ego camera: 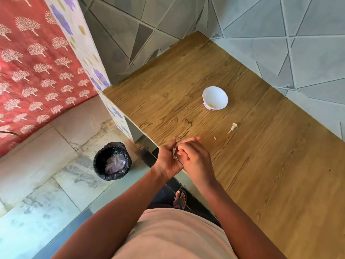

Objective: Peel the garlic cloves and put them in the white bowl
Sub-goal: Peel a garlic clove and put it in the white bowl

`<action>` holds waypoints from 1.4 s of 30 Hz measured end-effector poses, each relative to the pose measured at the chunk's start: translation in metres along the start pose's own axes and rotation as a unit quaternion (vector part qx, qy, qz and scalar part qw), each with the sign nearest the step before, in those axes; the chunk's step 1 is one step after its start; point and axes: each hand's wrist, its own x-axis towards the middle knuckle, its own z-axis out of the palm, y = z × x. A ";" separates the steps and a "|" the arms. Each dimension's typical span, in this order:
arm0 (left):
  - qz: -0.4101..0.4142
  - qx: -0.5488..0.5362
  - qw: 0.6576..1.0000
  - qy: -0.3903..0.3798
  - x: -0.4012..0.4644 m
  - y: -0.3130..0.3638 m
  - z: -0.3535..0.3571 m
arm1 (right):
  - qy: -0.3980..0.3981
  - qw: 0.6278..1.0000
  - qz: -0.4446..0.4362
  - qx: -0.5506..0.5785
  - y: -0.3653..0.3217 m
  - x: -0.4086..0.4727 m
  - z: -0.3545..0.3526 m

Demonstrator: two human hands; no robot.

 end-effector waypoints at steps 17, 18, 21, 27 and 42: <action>0.254 -0.091 0.954 0.128 -0.117 0.157 -0.133 | -0.096 0.918 0.235 0.305 -0.125 0.037 0.163; 0.263 -0.092 0.949 0.149 -0.120 0.167 -0.151 | -0.111 0.914 0.244 0.305 -0.127 0.039 0.184; 0.279 -0.107 0.929 0.220 -0.121 0.196 -0.203 | -0.154 0.903 0.269 0.297 -0.123 0.039 0.258; 0.269 -0.071 0.908 0.313 -0.078 0.236 -0.360 | -0.195 0.894 0.285 0.286 -0.076 0.022 0.439; 0.223 -0.120 0.833 0.492 0.067 0.268 -0.706 | -0.390 0.863 0.132 0.292 0.092 -0.094 0.776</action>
